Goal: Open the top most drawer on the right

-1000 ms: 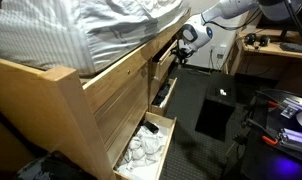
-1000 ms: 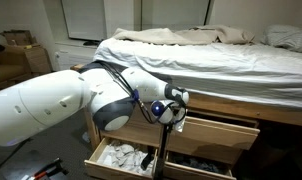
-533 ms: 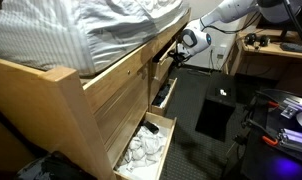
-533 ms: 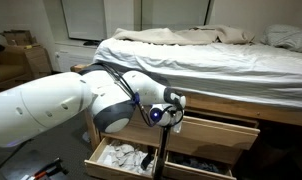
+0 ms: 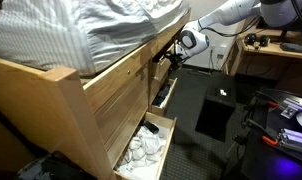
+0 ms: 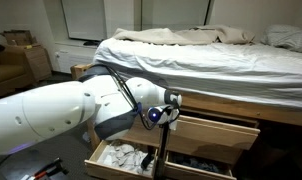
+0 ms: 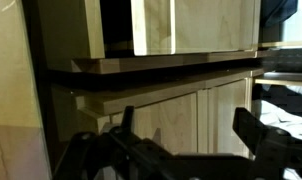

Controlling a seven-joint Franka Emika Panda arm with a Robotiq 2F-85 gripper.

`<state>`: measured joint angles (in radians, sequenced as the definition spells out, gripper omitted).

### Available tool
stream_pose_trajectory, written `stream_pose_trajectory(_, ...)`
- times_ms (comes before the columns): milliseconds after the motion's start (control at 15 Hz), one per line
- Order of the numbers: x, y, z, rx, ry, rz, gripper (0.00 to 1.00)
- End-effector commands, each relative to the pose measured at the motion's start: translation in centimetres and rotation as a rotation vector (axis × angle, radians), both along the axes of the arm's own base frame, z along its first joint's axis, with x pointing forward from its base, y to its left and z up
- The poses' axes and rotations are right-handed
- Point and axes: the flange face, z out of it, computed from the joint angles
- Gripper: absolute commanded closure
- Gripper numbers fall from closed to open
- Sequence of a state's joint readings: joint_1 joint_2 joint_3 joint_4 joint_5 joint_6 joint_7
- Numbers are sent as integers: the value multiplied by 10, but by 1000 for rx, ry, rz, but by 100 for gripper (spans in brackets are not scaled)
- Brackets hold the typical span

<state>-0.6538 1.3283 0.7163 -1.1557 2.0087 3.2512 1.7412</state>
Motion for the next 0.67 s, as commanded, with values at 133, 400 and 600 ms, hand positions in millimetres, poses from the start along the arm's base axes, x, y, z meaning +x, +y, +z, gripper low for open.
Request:
stream_pose_trajectory(133,0,5,-9,40,-13,6,0)
stream_pose_trajectory(400,9,-7,-6,33,-42,-26,0)
stream_pose_trajectory(600,22,-18,6,-13,-68,-44,0)
